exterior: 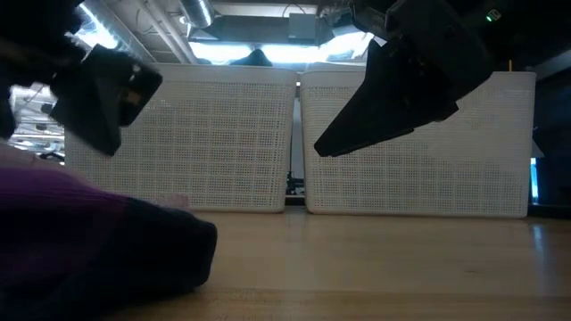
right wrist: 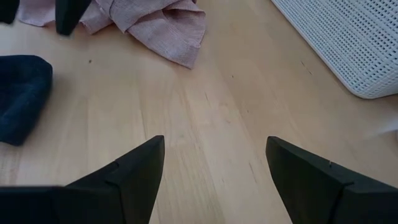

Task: Sort clothes
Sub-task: Put the dark blue sock into the left white bin

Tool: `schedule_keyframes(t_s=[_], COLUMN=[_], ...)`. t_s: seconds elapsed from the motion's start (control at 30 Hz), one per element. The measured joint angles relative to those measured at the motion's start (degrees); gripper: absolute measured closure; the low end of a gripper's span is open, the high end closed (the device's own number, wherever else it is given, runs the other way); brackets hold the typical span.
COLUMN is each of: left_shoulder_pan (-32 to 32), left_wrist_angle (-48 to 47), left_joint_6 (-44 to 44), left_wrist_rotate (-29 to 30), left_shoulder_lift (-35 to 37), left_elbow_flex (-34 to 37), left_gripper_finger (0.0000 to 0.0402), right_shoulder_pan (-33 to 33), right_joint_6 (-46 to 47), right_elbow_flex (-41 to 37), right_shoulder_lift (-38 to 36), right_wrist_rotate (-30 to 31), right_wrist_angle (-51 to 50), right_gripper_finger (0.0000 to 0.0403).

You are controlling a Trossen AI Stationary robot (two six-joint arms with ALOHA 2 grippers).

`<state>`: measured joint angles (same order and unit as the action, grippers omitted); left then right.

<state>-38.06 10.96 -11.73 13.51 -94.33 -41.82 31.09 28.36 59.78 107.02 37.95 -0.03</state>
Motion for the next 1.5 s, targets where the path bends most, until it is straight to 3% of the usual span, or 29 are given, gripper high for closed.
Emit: schedule_keyframes(t_s=[0.23,0.33,0.43,0.7,1.0,1.17,1.5], left_shoulder_pan=[-0.3,0.8,1.7,2.2,2.2,1.9,1.4], left_wrist_angle=[7.6,10.2,11.7,11.6,11.9,5.3,-7.5], left_joint_6=[5.0,6.2,6.0,6.6,7.9,9.1,17.4], left_wrist_rotate=[-0.2,-3.0,-4.4,-4.5,-3.7,0.0,17.0], left_shoulder_lift=[-7.9,-9.7,-10.4,-10.4,-9.9,-5.0,15.4], left_elbow_flex=[0.0,0.0,-0.1,0.0,0.0,0.0,0.0], left_gripper_finger=[0.0204,0.0209,0.0242,0.0389,0.0397,0.0399,0.0398], right_shoulder_pan=[0.0,-0.2,-0.7,-1.3,-1.2,-1.1,-1.1], right_joint_6=[-2.0,-2.7,-3.2,-3.3,-3.2,-2.7,-1.0], right_elbow_flex=[0.0,0.0,0.0,0.0,0.0,0.0,0.0], right_shoulder_lift=[0.0,0.0,0.0,0.0,0.0,0.0,0.0], right_wrist_rotate=[4.3,6.8,7.1,6.0,3.8,2.3,1.9], right_wrist_angle=[0.1,0.1,0.1,0.2,0.1,0.1,0.1], right_gripper_finger=[0.0123,0.0123,0.0123,0.0123,0.0123,0.0123,0.0123])
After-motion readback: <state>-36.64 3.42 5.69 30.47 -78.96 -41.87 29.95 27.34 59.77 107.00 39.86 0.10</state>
